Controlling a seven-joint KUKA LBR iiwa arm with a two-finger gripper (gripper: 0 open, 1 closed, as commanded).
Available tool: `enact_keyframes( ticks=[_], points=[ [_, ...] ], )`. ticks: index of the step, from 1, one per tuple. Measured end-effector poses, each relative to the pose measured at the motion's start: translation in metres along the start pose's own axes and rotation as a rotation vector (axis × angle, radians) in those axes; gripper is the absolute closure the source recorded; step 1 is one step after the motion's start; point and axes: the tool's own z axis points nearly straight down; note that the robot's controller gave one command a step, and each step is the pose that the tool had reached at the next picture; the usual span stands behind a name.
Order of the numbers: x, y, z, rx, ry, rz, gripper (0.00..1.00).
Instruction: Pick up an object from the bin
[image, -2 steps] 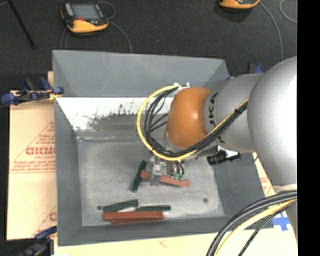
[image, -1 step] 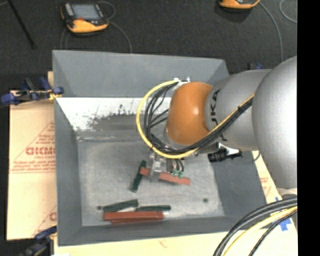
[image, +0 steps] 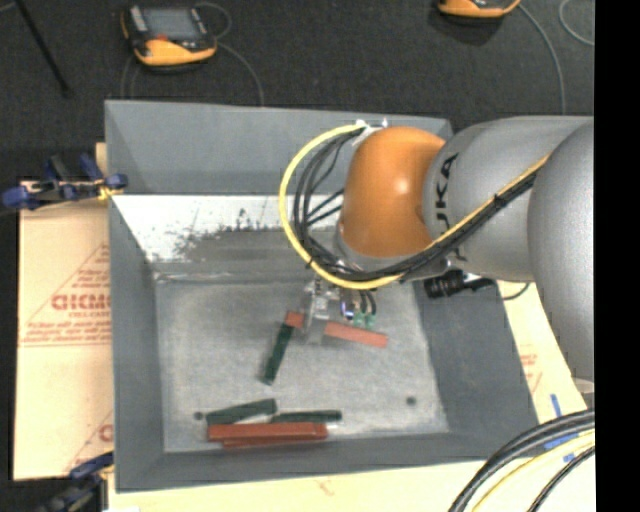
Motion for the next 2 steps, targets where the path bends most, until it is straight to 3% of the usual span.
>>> enact_keyframes(
  ticks=[1, 2],
  points=[
    [0.006, 0.006, -0.014, 0.0, -0.004, 0.008, 1.0],
    [-0.019, -0.004, -0.054, 0.002, -0.001, -0.097, 1.0]
  ],
)
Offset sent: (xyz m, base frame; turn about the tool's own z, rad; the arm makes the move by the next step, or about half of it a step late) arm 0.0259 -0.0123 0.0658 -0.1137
